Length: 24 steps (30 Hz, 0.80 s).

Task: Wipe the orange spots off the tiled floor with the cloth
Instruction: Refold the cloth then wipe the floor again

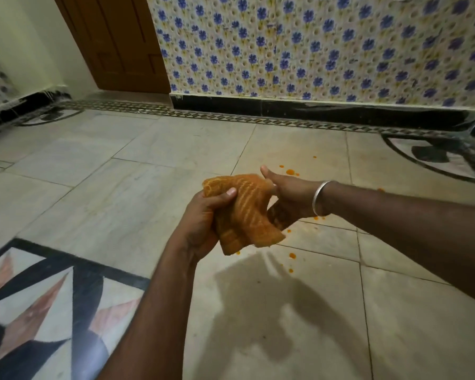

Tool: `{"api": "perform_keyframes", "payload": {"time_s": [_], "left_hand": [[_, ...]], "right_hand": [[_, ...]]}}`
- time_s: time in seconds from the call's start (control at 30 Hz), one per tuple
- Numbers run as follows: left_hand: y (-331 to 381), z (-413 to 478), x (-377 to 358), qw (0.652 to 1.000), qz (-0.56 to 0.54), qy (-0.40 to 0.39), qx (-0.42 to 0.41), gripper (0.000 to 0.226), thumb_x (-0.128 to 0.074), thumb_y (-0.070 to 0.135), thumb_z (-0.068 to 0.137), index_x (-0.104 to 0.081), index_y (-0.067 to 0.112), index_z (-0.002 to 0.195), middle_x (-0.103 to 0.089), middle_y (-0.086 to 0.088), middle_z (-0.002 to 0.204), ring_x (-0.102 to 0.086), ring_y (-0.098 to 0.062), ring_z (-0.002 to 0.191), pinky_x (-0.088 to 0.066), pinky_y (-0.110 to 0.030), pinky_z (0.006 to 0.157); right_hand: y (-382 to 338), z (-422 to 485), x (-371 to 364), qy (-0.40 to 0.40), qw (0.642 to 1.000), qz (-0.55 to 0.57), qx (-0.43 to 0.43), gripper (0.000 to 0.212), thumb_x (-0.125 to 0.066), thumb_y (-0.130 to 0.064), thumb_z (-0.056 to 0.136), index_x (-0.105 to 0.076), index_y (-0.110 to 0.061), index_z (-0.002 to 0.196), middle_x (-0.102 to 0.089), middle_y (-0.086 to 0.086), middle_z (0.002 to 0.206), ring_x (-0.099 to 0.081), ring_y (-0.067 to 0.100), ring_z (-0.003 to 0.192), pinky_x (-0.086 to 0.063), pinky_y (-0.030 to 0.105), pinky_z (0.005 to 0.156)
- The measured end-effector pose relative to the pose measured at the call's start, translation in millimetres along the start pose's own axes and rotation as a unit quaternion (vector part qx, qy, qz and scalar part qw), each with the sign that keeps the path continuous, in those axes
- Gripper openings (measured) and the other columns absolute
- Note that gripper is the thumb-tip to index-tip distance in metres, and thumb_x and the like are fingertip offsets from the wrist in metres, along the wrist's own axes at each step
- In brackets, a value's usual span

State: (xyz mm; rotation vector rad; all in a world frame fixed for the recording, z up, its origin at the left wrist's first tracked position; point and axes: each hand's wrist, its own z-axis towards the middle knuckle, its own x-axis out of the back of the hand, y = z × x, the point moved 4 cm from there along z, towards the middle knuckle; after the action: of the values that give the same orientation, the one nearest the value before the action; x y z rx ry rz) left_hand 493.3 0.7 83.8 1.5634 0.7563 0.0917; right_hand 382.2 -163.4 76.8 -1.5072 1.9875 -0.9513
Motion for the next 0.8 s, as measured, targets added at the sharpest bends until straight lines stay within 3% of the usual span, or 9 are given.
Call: {"api": "perform_keyframes", "payload": {"time_s": [0.1, 0.17, 0.2, 0.3, 0.4, 0.47, 0.6, 0.7, 0.8], "left_hand": [[0, 6, 13, 0.999, 0.035, 0.035, -0.001, 0.034, -0.066, 0.011, 0.096, -0.066, 0.003, 0.13, -0.075, -0.016, 0.119, -0.073, -0.033, 0.107, -0.062, -0.045, 0.089], [2, 9, 17, 0.996, 0.065, 0.053, -0.004, 0.032, -0.065, 0.01, 0.098, -0.065, 0.005, 0.129, -0.076, -0.014, 0.118, -0.073, -0.031, 0.108, -0.063, -0.043, 0.088], [2, 11, 19, 0.995, 0.081, 0.057, -0.006, 0.03, -0.064, 0.01, 0.099, -0.066, 0.007, 0.128, -0.075, -0.013, 0.118, -0.074, -0.03, 0.108, -0.063, -0.042, 0.087], [3, 18, 20, 0.992, 0.11, 0.06, -0.01, 0.024, -0.062, 0.011, 0.101, -0.069, 0.01, 0.123, -0.077, -0.01, 0.116, -0.075, -0.026, 0.105, -0.064, -0.04, 0.082], [4, 29, 28, 0.983, 0.16, 0.09, -0.014, 0.026, -0.066, 0.018, 0.099, -0.072, 0.01, 0.123, -0.078, -0.009, 0.117, -0.073, -0.028, 0.11, -0.063, -0.043, 0.086], [0, 39, 34, 0.972, 0.195, 0.126, -0.016, 0.03, -0.074, 0.017, 0.093, -0.072, 0.007, 0.122, -0.078, -0.011, 0.114, -0.073, -0.032, 0.11, -0.062, -0.044, 0.088], [-13, 53, 29, 0.959, 0.214, 0.181, -0.034, 0.036, -0.084, 0.014, 0.082, -0.075, 0.005, 0.116, -0.08, -0.01, 0.107, -0.075, -0.03, 0.104, -0.062, -0.037, 0.081], [-21, 61, 24, 0.94, 0.273, 0.187, -0.085, 0.036, -0.09, 0.025, 0.076, -0.079, 0.009, 0.106, -0.08, -0.006, 0.101, -0.076, -0.025, 0.1, -0.063, -0.036, 0.081], [-25, 59, 22, 0.922, 0.302, 0.208, -0.121, 0.057, -0.092, 0.042, 0.073, -0.069, 0.009, 0.113, -0.072, 0.0, 0.113, -0.072, -0.014, 0.103, -0.063, -0.032, 0.084]], "right_hand": [[-9, 8, -12, -0.043, 0.992, 0.084, 0.08, 0.096, -0.029, -0.087, 0.082, -0.019, -0.029, 0.158, -0.059, 0.016, 0.139, -0.069, 0.032, 0.107, -0.058, 0.045, 0.081], [-16, 11, -15, -0.041, 0.983, 0.122, 0.128, 0.089, -0.04, -0.077, 0.086, -0.011, -0.034, 0.158, -0.069, 0.005, 0.122, -0.072, 0.023, 0.097, -0.058, 0.041, 0.077], [-20, 13, -16, -0.049, 0.978, 0.131, 0.153, 0.085, -0.049, -0.069, 0.087, -0.017, -0.034, 0.156, -0.071, 0.002, 0.115, -0.072, 0.022, 0.097, -0.058, 0.042, 0.081], [-19, 23, -13, -0.031, 0.965, 0.127, 0.227, 0.077, -0.072, -0.021, 0.086, -0.033, -0.032, 0.152, -0.061, 0.006, 0.125, -0.063, 0.027, 0.115, -0.055, 0.045, 0.097], [-16, 28, -2, 0.059, 0.952, 0.091, 0.285, 0.06, -0.07, 0.01, 0.081, -0.059, -0.014, 0.135, -0.068, 0.009, 0.116, -0.066, 0.021, 0.105, -0.06, 0.031, 0.085], [-14, 29, 8, 0.123, 0.94, 0.032, 0.317, 0.053, -0.074, 0.011, 0.078, -0.066, -0.009, 0.126, -0.07, 0.009, 0.115, -0.067, 0.015, 0.102, -0.059, 0.024, 0.081], [-9, 35, 22, 0.216, 0.911, -0.127, 0.328, 0.06, -0.088, -0.008, 0.068, -0.069, -0.021, 0.124, -0.069, -0.002, 0.12, -0.063, 0.017, 0.113, -0.054, 0.032, 0.096], [-2, 33, 31, 0.283, 0.875, -0.2, 0.338, 0.05, -0.088, -0.019, 0.069, -0.072, -0.025, 0.116, -0.07, -0.007, 0.112, -0.063, 0.012, 0.107, -0.051, 0.018, 0.085], [1, 25, 38, 0.3, 0.852, -0.264, 0.339, 0.027, -0.083, -0.031, 0.076, -0.073, -0.024, 0.1, -0.06, -0.007, 0.098, -0.056, 0.01, 0.091, -0.043, 0.015, 0.071]]}}
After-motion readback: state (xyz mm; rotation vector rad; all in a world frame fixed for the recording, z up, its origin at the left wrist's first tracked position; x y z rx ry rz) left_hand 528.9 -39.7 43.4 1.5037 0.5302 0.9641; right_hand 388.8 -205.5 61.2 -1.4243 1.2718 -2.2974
